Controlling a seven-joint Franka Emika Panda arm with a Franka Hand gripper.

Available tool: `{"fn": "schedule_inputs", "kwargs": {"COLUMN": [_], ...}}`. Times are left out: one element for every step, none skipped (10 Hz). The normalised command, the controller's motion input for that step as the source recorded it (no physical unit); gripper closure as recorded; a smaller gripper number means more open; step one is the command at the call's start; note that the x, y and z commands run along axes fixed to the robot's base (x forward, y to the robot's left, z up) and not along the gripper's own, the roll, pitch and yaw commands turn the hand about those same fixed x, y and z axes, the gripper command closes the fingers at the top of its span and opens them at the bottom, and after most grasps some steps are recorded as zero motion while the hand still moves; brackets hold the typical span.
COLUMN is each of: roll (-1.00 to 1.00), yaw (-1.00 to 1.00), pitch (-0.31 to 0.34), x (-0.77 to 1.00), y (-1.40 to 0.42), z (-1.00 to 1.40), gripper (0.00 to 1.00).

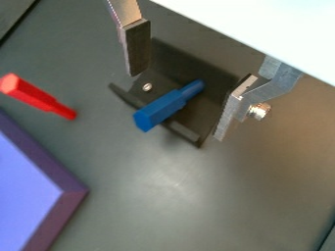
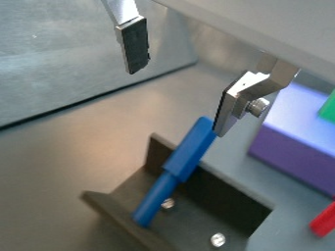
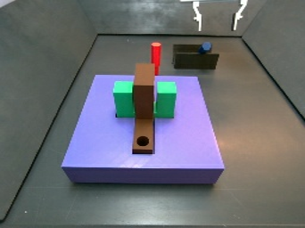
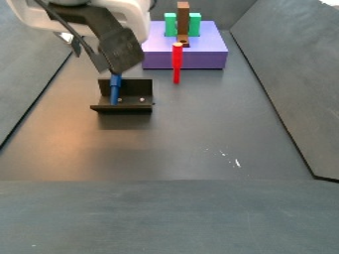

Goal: Pick up the blue object. Move up. Place the blue object on the fixture. Regrasp the blue object. Move to above the board. Insert the blue object.
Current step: Regrasp the blue object.

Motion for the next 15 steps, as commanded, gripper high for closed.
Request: {"fn": "schedule_inputs", "kwargs": {"roll": [1.0, 1.0, 1.0, 1.0, 1.0, 1.0, 1.0, 1.0, 1.0, 1.0, 1.0, 1.0, 1.0, 1.0, 0.68], "yaw": [0.0, 0.0, 0.01, 0.03, 0.05, 0.09, 0.13, 0.15, 0.2, 0.27, 0.29, 0.29, 0.29, 0.23, 0.08], "pitch": [-0.014, 0.0, 0.0, 0.0, 0.0, 0.0, 0.0, 0.017, 0.04, 0.04, 0.046, 0.037, 0.043, 0.014, 0.0], "x": [0.16, 0.11, 0.03, 0.03, 0.03, 0.01, 0.04, 0.03, 0.02, 0.0, 0.0, 0.0, 0.0, 0.0, 0.0], "y": [0.0, 0.0, 0.0, 0.0, 0.0, 0.0, 0.0, 0.0, 0.0, -0.06, -0.04, -0.04, -0.04, -0.13, -0.27], "z": [0.01, 0.0, 0.0, 0.0, 0.0, 0.0, 0.0, 0.01, 0.01, 0.03, 0.01, 0.01, 0.01, 0.0, 0.0], "gripper": [0.0, 0.0, 0.0, 0.0, 0.0, 0.0, 0.0, 0.0, 0.0, 0.0, 0.0, 0.0, 0.0, 0.0, 0.0]}}
